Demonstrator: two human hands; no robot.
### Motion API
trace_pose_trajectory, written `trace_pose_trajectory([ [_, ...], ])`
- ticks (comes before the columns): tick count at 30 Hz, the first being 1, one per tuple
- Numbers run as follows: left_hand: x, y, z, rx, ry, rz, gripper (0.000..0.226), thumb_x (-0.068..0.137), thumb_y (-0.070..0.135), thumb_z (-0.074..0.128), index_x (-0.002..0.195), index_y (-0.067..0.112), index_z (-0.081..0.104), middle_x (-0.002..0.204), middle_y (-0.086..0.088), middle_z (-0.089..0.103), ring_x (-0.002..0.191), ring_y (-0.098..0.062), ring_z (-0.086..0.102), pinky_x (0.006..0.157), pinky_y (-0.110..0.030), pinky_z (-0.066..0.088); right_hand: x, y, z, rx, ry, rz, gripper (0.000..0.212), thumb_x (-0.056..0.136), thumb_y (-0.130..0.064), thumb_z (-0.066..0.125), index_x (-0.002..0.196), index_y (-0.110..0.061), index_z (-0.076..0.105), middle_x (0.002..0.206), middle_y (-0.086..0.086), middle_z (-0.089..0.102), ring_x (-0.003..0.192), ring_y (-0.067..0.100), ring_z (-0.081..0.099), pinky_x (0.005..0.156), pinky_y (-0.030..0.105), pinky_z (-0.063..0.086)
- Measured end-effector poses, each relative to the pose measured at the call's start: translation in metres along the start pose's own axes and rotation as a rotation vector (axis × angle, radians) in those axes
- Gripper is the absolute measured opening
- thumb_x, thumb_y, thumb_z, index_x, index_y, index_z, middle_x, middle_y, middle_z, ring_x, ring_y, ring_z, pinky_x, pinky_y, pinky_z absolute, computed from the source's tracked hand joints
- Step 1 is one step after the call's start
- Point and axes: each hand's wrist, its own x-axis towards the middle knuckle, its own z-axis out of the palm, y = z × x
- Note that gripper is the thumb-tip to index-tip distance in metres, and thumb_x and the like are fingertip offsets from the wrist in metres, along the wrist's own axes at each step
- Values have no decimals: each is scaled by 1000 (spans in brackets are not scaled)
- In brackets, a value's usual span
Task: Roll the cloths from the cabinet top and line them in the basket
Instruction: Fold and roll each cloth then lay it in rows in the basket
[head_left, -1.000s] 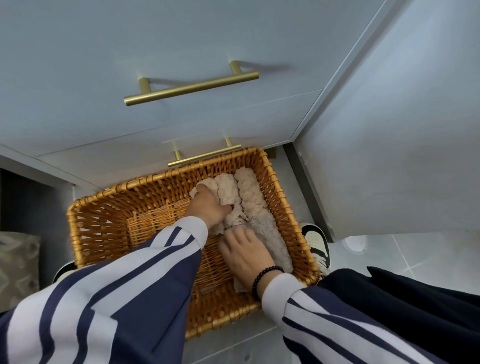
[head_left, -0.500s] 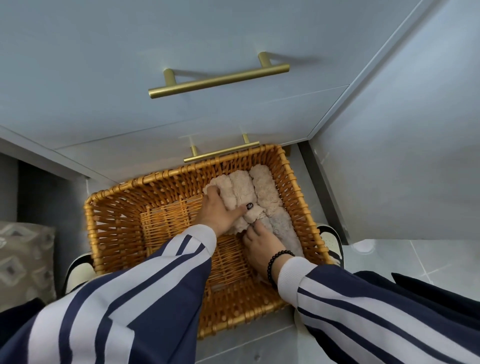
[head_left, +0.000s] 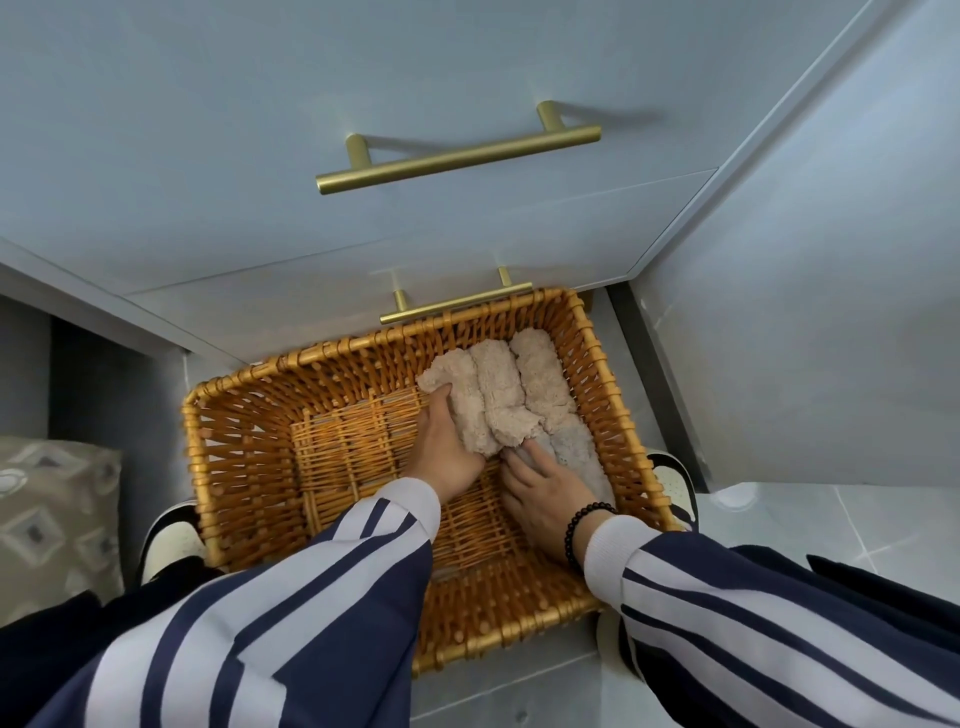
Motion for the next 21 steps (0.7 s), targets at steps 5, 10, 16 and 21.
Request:
trace_pose_trajectory([
  [5,1,-11,0,-43,28,9,90,70,13,74,144,28,26,139,-3,43,125,-21,46,105,-41,42,-2,-5,-14,9,-80,-28,47,102,-31,34,147,-18,32,156,18,18,144,44,3,110,64,-9],
  [10,-7,-5,1,-32,79,-43,83,74,13,69,145,27,28,140,-5,37,126,-26,43,103,-36,39,-2,-10,-32,-44,-302,-75,55,102,-38,33,151,-17,22,159,11,12,142,49,-7,107,71,-9],
  [16,-8,18,16,-109,13,-132,99,83,31,67,153,31,-2,149,-3,18,139,-29,24,114,-41,23,6,-2,-30,17,-415,-32,63,100,-41,33,153,-18,9,161,5,-2,144,38,-18,111,62,-14],
  [21,-9,25,24,-128,-59,-86,97,88,24,63,153,27,-9,155,0,12,143,-25,20,116,-37,22,8,-1,-19,55,-362,-16,69,98,-45,36,154,-18,6,161,7,-6,144,37,-18,108,62,-16],
])
